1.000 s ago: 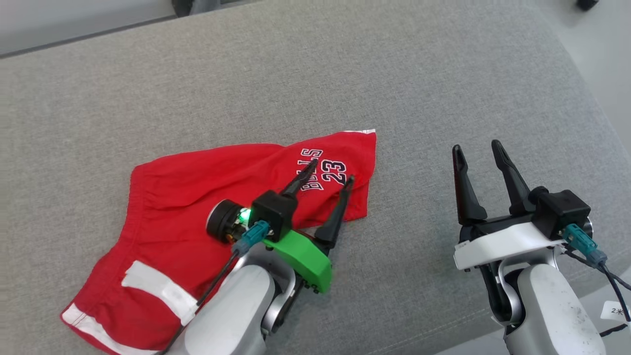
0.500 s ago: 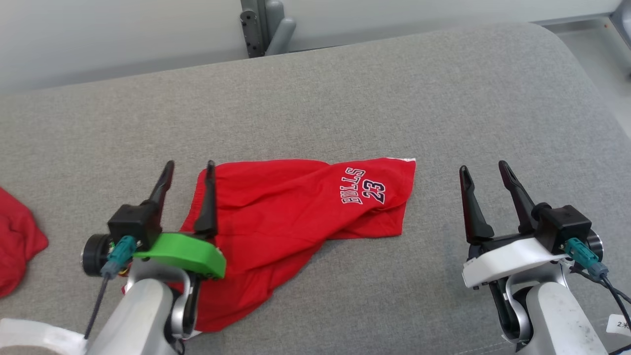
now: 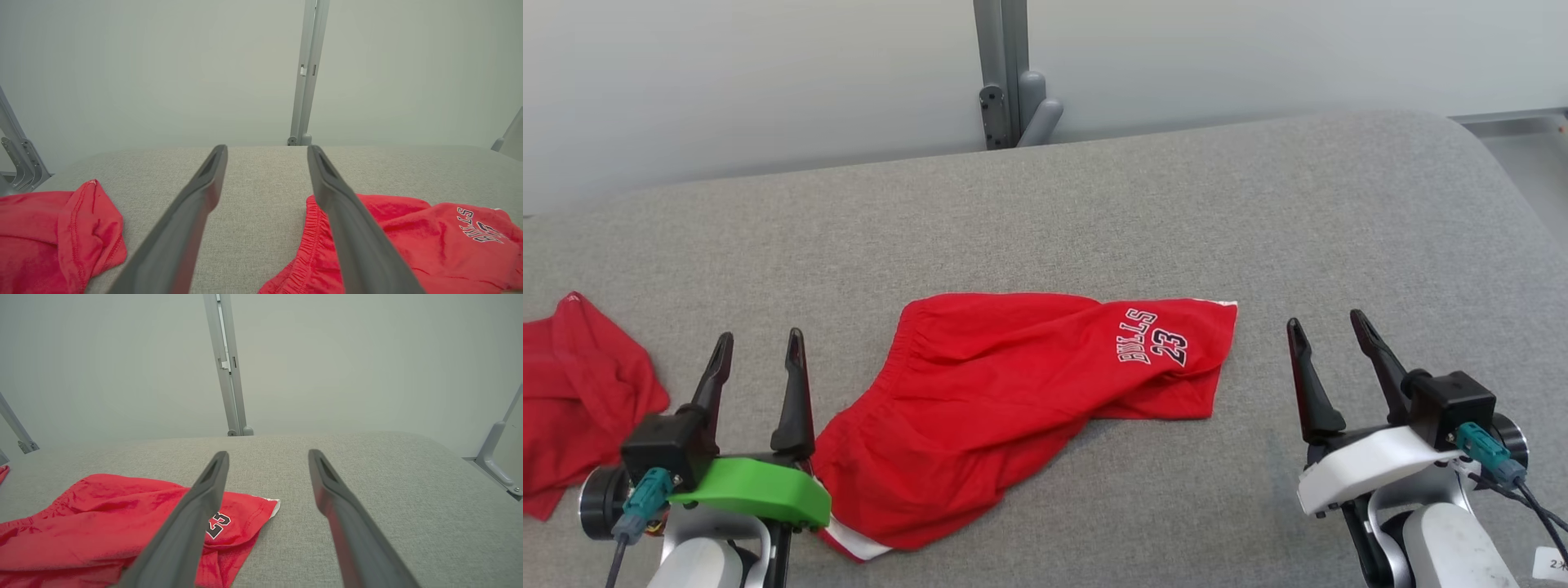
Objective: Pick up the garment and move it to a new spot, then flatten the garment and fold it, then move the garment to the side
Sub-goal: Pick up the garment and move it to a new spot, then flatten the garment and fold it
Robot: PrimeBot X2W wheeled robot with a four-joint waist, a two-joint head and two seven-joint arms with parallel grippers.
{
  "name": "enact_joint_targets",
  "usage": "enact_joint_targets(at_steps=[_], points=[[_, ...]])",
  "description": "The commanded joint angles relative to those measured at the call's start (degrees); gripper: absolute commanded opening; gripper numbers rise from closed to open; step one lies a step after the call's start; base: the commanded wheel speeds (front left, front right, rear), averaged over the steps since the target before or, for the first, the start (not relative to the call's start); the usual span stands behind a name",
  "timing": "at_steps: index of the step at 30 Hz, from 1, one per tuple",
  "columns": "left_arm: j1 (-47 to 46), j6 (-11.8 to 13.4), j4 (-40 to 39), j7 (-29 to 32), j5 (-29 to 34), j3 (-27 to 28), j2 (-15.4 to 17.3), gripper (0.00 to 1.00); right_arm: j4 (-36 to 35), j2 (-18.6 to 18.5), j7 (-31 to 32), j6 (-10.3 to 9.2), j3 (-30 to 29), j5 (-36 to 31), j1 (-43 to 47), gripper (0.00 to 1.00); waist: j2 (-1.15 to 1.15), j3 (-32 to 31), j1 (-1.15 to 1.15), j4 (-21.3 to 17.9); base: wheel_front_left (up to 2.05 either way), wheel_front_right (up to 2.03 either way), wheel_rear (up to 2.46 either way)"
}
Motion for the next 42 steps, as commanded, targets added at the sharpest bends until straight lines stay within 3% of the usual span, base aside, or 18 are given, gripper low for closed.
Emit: enact_joint_targets(at_steps=[1,14,42], points=[[1.39,0.3,-0.94,0.39,-0.11,-0.36,0.57,1.0,-0.22,-0.37,0.32,-0.02,-0.31,-0.04,1.27,1.0,0.0,-1.33,0.0,0.32,0.0,0.0,0.0],[7.31,2.08,-7.03,3.18,-0.56,-1.12,2.43,1.0,-3.5,0.07,2.22,-0.01,-1.74,0.24,7.24,1.0,0.0,-4.45,0.0,0.75,0.0,0.0,0.0],[6.63,2.52,-6.91,3.75,-0.44,-2.18,3.22,1.0,-4.44,0.45,2.65,-0.02,-1.87,0.5,7.76,1.0,0.0,-4.56,0.0,1.11,0.0,0.0,0.0]])
